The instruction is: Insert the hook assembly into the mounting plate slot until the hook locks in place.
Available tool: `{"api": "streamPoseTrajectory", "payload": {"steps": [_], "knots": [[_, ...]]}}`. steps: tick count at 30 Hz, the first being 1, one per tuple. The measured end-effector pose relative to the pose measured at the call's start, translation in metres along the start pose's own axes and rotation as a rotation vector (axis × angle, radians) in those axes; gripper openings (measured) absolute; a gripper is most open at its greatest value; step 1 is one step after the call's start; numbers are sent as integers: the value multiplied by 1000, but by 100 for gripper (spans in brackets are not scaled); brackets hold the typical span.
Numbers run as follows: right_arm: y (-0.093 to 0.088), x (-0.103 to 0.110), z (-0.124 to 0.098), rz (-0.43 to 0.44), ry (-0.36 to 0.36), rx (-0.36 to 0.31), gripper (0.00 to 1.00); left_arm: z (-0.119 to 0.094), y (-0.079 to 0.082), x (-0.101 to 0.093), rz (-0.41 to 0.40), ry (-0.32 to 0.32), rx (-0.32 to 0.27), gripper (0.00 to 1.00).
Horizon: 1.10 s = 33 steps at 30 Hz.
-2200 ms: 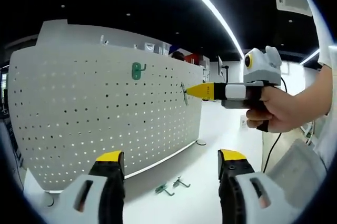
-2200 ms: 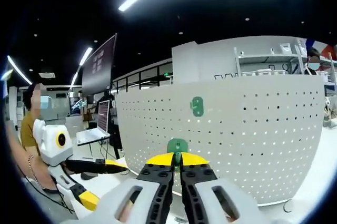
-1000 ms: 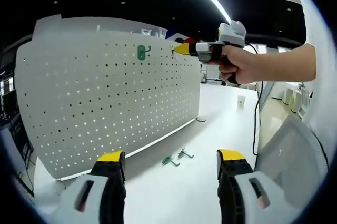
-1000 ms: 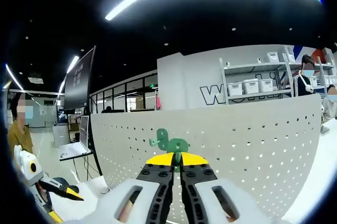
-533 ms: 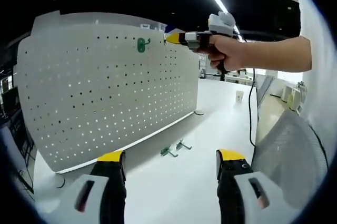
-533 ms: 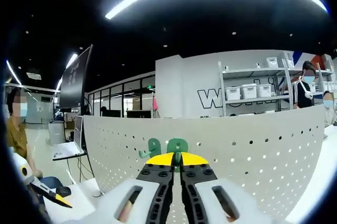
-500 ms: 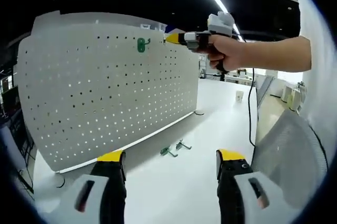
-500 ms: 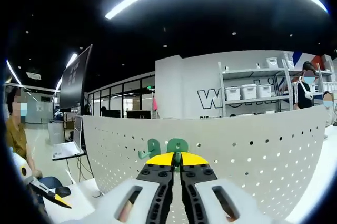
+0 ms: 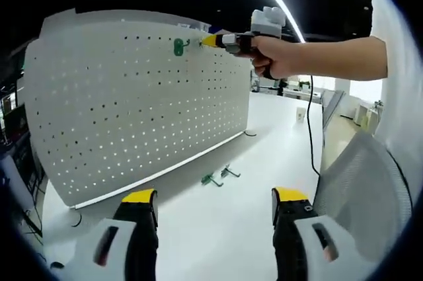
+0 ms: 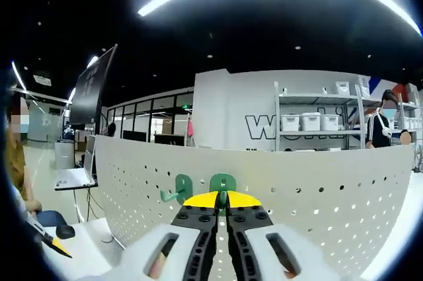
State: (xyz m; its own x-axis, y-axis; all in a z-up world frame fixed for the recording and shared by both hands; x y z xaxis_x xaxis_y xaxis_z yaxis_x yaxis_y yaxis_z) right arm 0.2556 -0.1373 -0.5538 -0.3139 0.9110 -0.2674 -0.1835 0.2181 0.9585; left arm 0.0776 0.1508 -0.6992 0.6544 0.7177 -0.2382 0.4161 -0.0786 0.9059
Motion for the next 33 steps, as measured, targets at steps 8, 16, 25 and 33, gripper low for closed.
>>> {"api": "streamPoseTrajectory", "payload": {"steps": [8,16,25,33], "knots": [[-6,-1,5,10,0,14,1,-3,-3,2,-12,10,9,72],[-5,1,9,-10,-8,14,1,-5,-5,5,-28,20,15,72],[-2,11,13,-22,-91,58,2,-7,-4,7,-29,32,9,71],[2,17,16,-60,-165,107,2,-11,-4,9,-37,35,-2,70]]}}
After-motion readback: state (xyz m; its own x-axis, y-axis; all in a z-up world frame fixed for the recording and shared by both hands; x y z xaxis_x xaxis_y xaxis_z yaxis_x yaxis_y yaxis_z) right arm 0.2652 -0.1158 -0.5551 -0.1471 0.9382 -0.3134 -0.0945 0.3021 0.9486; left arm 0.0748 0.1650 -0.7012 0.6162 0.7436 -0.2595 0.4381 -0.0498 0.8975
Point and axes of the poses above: the point that each gripper's makers call its tool centre point, and the gripper's own axes: z roughly forward along the fingers, x roughly to its left, y roughly out of its top, the point moved 10 cm from there along -z, roughly backward along the fingers, and after that the axes turned 13 degrees about -z, right-handed, at the moved point
